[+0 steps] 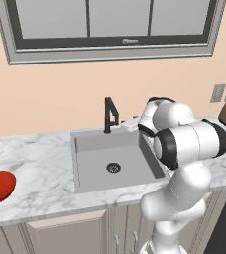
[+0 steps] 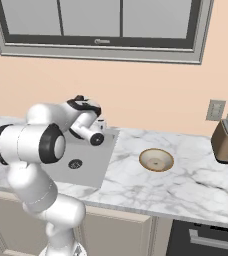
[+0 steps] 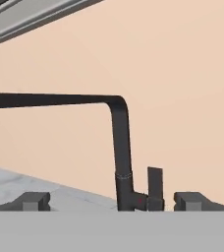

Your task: Rinse each bowl for a few seconds and place them down in the sink or on the counter.

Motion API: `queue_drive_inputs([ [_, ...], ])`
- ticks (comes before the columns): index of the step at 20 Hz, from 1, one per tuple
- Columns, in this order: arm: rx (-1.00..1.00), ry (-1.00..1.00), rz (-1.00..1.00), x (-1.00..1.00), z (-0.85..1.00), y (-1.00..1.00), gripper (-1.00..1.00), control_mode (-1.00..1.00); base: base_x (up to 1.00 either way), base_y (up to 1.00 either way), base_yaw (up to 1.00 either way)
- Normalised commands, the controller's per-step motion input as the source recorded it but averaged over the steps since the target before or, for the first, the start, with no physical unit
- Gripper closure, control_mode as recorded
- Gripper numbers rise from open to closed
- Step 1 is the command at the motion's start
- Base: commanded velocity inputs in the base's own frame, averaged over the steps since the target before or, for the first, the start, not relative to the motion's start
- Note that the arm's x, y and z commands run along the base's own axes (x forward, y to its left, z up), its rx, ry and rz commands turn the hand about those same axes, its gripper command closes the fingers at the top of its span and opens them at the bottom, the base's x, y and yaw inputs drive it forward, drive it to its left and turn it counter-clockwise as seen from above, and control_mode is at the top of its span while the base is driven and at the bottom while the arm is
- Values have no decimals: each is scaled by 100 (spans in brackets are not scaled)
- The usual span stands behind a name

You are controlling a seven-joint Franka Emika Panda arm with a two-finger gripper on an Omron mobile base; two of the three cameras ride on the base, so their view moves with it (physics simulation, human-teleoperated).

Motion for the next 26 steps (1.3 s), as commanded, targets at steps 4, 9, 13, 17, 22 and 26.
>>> queue_drive_inputs([
  [4, 0, 0, -1, 30, -11, 0, -100, -100, 0, 0, 0],
  [9, 0, 0, -1, 30, -12, 0, -100, -100, 0, 0, 0],
  [13, 0, 0, -1, 30, -15, 2, -100, -100, 0, 0, 0],
  [17, 0, 0, -2, 31, -14, 2, -100, -100, 0, 0, 0],
  [22, 0, 0, -1, 31, -13, 1, -100, -100, 0, 0, 0],
  [26, 0, 0, 0, 29, -13, 0, -100, -100, 0, 0, 0],
])
